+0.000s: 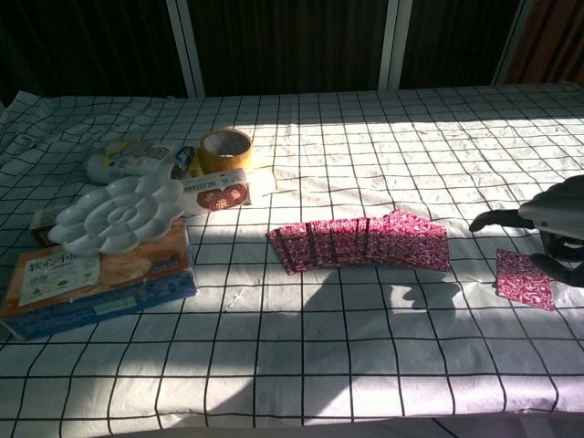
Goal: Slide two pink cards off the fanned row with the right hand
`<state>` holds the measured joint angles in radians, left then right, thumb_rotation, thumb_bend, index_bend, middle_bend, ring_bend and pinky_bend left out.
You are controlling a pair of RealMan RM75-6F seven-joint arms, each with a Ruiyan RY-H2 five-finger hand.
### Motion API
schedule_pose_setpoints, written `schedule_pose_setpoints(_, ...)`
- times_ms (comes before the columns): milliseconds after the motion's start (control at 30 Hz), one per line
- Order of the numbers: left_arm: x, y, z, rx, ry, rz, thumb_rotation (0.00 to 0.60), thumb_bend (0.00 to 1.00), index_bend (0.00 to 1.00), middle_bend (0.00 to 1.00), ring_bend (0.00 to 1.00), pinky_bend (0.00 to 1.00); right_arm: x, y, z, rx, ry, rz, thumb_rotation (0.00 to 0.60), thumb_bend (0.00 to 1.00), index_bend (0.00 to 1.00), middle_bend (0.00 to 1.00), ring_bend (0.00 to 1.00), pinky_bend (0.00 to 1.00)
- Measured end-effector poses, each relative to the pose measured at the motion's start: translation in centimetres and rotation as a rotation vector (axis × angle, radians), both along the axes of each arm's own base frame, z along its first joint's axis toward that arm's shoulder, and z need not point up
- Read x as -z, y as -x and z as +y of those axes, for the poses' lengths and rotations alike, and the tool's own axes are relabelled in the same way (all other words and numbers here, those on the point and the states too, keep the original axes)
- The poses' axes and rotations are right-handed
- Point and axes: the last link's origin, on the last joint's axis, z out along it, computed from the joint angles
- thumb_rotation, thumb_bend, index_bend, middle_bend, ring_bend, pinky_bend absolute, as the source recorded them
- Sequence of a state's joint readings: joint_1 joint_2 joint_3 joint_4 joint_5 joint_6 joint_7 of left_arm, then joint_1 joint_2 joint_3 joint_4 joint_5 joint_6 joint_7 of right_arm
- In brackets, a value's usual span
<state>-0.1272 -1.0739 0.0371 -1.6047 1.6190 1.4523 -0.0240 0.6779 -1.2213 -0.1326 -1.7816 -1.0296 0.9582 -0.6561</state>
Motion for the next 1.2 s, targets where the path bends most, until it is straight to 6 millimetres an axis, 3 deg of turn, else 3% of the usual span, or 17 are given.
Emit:
schedule_pose_setpoints(367,-0.3,0.2,-0.2,-0.001,-0.006,-0.006,0.600,0.39,0.00,0.00,0.00,0.11,3.9,-3.0,-2.6,0.015,-0.034,0.022,0.600,0.63,0.11,0.99,0.97,0.99)
schedule_pose_setpoints(633,-0.4,0.2,-0.3,-0.003,-0.010,-0.009,0.600,0.39,0.00,0.00,0.00,0.11,4.8,-3.2,-3.0,0.022,-0.050,0.044,0.600,0.63,0.11,0.99,0.97,0.99)
schedule_pose_setpoints(900,-0.4,0.3,-0.1,-0.006,-0.008,-0.006,0.600,0.39,0.00,0.00,0.00,0.11,5.1,-2.8,-3.4,0.050,-0.042,0.075,0.600,0.63,0.11,0.99,0.97,0.99)
schedule_pose_setpoints(1200,-0.2,0.1,-0.3,-0.001,-0.013,0.005,0.600,0.39,0.00,0.00,0.00,0.11,4.0,-0.7,-4.7,0.106,0.000,0.098,0.600,0.63,0.11,0.99,0.97,0.99)
